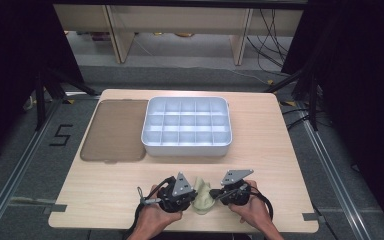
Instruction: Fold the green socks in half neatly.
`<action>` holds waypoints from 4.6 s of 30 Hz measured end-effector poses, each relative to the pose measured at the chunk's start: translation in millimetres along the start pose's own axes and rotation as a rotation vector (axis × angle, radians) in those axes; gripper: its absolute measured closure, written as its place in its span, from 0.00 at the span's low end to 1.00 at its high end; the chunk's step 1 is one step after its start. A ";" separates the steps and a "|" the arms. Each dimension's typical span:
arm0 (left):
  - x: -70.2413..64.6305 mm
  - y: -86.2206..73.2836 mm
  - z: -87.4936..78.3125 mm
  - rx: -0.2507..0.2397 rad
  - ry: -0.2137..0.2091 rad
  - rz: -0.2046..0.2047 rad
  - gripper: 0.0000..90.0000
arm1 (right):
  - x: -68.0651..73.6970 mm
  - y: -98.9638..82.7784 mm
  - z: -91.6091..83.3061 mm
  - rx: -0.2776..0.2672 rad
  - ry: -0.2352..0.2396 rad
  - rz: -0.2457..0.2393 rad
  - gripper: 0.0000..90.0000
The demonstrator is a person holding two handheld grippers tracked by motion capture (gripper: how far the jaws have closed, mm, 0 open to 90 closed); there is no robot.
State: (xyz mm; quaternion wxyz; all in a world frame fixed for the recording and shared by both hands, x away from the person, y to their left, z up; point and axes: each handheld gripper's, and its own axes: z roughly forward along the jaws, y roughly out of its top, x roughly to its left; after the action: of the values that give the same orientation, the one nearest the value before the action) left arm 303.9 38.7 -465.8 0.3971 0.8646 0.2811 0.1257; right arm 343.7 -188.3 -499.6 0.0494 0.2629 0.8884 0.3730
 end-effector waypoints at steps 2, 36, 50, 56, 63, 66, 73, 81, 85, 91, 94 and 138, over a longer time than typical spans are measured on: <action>-6.5 1.9 2.7 -0.011 -0.017 0.005 0.94 | 2.3 -0.5 -0.9 0.010 -0.002 0.040 0.96; -40.2 -5.7 42.1 0.061 -0.093 0.087 0.94 | -0.7 19.4 -29.5 -0.148 0.008 0.035 0.95; -39.8 -6.8 43.1 0.054 -0.084 0.071 0.90 | -1.4 11.8 -1.2 -0.003 0.005 -0.002 0.96; -35.4 -3.5 36.8 0.032 -0.120 0.037 0.82 | -1.3 11.6 0.9 0.000 -0.004 -0.009 0.96; -18.6 3.0 14.8 -0.015 -0.128 -0.027 0.79 | -0.6 11.3 0.9 -0.002 -0.007 -0.001 0.96; -13.4 2.3 11.6 -0.003 -0.107 -0.019 0.84 | -0.7 11.1 0.8 -0.003 -0.007 0.001 0.96; -14.5 -6.9 28.6 0.065 -0.101 -0.013 0.89 | -0.9 10.8 0.6 -0.002 -0.009 0.004 0.96; -15.0 -11.9 34.6 0.085 -0.084 0.020 0.90 | 0.2 10.8 -0.2 -0.003 -0.009 0.004 0.96; -16.1 -12.0 35.3 0.083 -0.081 0.003 0.90 | -2.1 11.4 -3.5 -0.002 -0.030 0.004 0.96; -17.0 -11.0 35.2 0.094 -0.080 0.006 0.90 | -13.1 7.0 -15.7 -0.019 -0.068 0.029 0.95; -16.9 -11.2 35.7 0.092 -0.072 0.006 0.90 | -15.2 7.6 -20.8 -0.034 -0.077 0.034 0.95; -19.1 -10.6 33.5 0.101 -0.051 0.053 0.87 | -8.7 8.3 10.5 0.055 0.016 0.229 0.62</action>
State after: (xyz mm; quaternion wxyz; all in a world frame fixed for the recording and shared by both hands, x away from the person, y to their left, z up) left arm 299.2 12.5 -495.6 0.3565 0.8936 0.2537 0.0997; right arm 357.7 -181.2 -502.4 -0.0078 0.3609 0.8628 0.3539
